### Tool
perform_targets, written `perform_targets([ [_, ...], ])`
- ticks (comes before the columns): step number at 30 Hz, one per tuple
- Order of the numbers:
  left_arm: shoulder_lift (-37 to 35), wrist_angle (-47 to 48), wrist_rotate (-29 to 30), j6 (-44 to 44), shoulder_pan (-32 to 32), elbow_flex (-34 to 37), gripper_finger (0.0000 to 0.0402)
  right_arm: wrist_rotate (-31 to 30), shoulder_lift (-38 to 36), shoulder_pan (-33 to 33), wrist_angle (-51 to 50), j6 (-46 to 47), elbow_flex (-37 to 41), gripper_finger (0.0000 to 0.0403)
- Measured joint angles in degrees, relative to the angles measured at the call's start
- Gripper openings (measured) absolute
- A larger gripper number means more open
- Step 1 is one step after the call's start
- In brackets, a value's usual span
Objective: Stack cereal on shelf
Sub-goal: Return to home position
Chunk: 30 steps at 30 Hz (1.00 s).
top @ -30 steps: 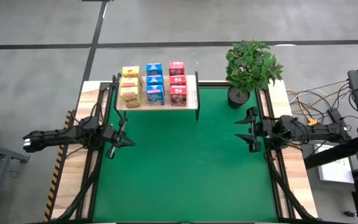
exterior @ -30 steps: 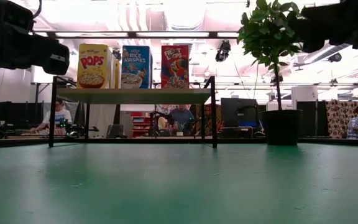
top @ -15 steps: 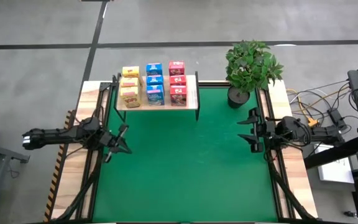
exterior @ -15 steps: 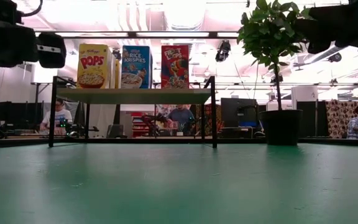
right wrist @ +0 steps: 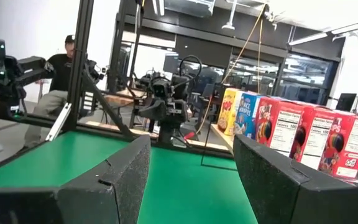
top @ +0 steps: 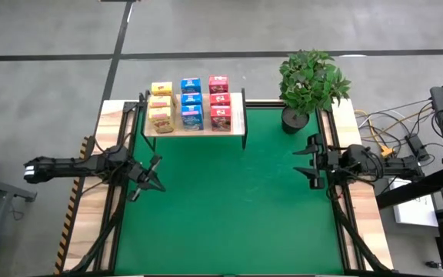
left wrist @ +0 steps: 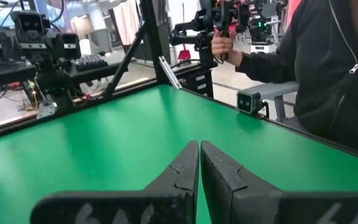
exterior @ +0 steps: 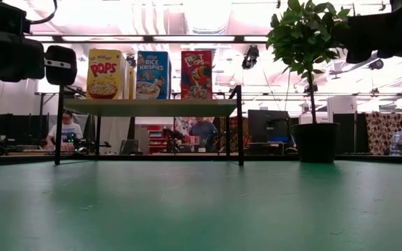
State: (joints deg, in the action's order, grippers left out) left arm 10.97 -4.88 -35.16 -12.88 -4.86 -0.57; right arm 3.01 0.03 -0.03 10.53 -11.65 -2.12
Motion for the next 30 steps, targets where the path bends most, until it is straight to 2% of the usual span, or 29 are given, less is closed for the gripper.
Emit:
perform_targets([
  [4, -0.14, -0.16, 0.1, 0.16, 0.0, -0.07, 0.0, -1.03, 0.0, 0.0, -1.34, 0.07, 0.16, 0.0221],
  [8, -0.16, -0.51, 3.51, 2.16, 0.0, -0.78, 0.0, -7.61, 0.28, -0.02, -3.05, 0.16, 0.46, 0.0221],
  [14, -0.13, -0.59, 10.56, 8.13, 0.0, -1.29, 0.0, -6.12, 0.39, 0.0, -2.56, -0.32, 0.46, 0.0221],
  [20, -0.08, -0.65, 10.69, 7.56, 0.0, -1.29, 0.0, -11.86, 0.62, 0.0, -2.59, 1.83, 0.46, 0.0221],
  [23, -0.08, -0.68, 10.69, 7.9, 0.0, -1.32, 0.0, -12.13, 0.87, 0.0, -2.86, 1.75, 0.46, 0.0222],
  [27, -0.04, -5.72, 10.71, 16.25, 0.0, -0.75, 0.0, -12.13, 1.16, 0.0, -3.01, -1.33, 0.46, 0.0222],
  [30, -0.22, -6.64, 10.71, 18.37, 0.0, -0.82, 0.0, -12.13, 1.2, 0.0, -3.08, -2.26, 0.46, 0.0222],
])
